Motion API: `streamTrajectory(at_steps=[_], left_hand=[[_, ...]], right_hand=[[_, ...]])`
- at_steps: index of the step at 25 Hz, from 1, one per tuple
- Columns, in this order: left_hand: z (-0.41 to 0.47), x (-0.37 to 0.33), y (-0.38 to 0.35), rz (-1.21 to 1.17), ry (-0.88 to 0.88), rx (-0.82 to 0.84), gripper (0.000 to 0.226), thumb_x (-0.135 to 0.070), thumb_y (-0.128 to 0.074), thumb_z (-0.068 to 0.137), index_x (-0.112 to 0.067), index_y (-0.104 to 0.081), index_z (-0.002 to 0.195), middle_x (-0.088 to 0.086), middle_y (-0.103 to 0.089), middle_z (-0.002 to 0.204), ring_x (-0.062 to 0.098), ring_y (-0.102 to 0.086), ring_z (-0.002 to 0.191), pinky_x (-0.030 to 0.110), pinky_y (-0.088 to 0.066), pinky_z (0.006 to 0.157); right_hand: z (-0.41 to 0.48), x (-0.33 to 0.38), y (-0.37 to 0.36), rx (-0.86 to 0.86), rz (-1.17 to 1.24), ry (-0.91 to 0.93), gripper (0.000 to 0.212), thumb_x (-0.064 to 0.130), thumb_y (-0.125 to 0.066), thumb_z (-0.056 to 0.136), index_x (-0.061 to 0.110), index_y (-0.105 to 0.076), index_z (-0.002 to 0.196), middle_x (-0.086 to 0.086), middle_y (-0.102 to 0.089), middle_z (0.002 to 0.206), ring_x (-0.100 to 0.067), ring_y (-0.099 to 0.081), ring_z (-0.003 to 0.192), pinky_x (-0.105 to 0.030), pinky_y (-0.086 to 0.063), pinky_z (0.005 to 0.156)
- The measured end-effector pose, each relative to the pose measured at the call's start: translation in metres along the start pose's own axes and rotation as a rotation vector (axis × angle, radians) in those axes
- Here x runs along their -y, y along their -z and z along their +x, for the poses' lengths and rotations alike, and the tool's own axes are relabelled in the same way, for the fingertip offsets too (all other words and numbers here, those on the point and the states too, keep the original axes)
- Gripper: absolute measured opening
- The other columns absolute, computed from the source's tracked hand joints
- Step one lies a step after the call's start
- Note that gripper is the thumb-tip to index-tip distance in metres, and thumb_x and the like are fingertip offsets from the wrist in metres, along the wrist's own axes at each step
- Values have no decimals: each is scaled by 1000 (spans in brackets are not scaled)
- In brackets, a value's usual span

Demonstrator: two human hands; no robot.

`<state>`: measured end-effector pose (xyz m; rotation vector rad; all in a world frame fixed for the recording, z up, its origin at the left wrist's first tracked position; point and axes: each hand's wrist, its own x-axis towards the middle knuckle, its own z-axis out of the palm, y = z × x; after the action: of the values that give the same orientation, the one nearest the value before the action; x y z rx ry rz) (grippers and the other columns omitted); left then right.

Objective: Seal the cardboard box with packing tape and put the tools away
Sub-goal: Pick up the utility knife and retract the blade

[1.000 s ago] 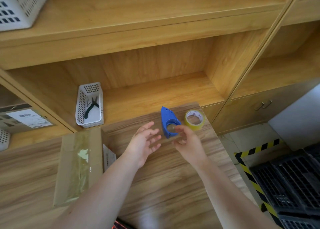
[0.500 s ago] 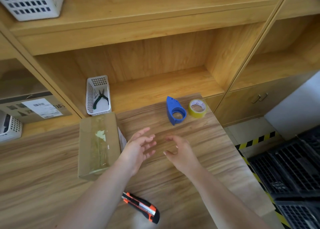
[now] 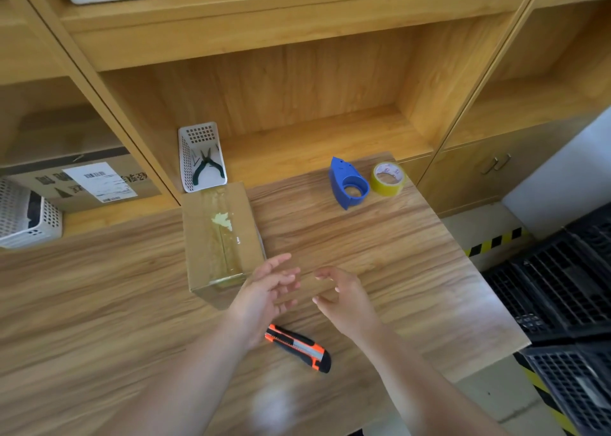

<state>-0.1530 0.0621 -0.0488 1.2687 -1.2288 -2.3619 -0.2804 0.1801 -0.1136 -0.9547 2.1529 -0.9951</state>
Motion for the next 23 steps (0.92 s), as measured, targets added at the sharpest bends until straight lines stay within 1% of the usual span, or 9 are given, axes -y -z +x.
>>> streamTrajectory(at_steps=[3,6,9,12,14,16,18,20,23], left_hand=[[-7,17,17,-11,43,-7,41,2,-52,88,-20,-59,123,8,-69,114,24,-62,98,37,-51,78],[-7,31,35,-8,79,-32,39,2,-52,88,-20,-61,120,11,-67,116,24,-61,99,35,-51,73],[-4,45,48,-29,123,-84,38,1,-52,88,-17,-60,120,11,-67,113,24,-61,96,35,-49,74],[-2,58,61,-36,165,-116,37,1,-52,88,-16,-61,121,9,-69,109,24,-60,93,38,-50,81],[-1,64,67,-41,187,-134,35,1,-52,89,-16,-61,117,9,-69,108,24,-60,93,39,-49,83],[0,69,72,-43,203,-135,32,1,-51,89,-17,-61,114,9,-70,107,25,-60,95,39,-49,84],[1,76,77,-41,215,-126,33,-2,-53,89,-17,-61,118,8,-70,109,26,-60,100,40,-47,86],[4,83,82,-51,228,-124,36,-4,-55,88,-17,-60,122,7,-69,111,26,-61,102,38,-48,84],[6,94,87,-77,261,-143,34,-6,-56,88,-18,-61,120,8,-69,113,25,-62,102,38,-49,83]], right_hand=[[-9,-6,-16,13,38,-66,39,18,-71,80,34,-60,114,20,-61,110,-9,-50,118,-32,-44,101],[-15,-12,-32,21,52,-116,39,20,-70,79,37,-59,112,22,-60,109,-8,-49,119,-33,-44,100],[-21,-18,-50,34,41,-150,39,22,-71,77,39,-59,109,24,-60,108,-8,-50,118,-32,-45,99],[-26,-23,-67,51,95,-227,35,36,-70,67,46,-59,99,23,-61,110,-4,-52,114,-26,-47,91],[-30,-28,-75,83,126,-244,35,38,-70,66,49,-58,97,21,-60,114,-2,-52,114,-18,-45,84],[-33,-31,-82,118,103,-234,37,34,-73,71,48,-57,101,16,-58,116,-2,-50,113,-10,-41,79],[-36,-32,-88,121,46,-221,43,29,-75,74,40,-59,111,15,-56,114,-5,-47,113,-6,-35,80],[-37,-33,-93,137,-89,-175,50,29,-77,74,31,-58,120,13,-56,113,-11,-44,116,-12,-36,88],[-40,-38,-100,234,-435,-20,66,42,-74,74,26,-48,132,8,-53,130,-20,-41,121,-31,-37,100]])
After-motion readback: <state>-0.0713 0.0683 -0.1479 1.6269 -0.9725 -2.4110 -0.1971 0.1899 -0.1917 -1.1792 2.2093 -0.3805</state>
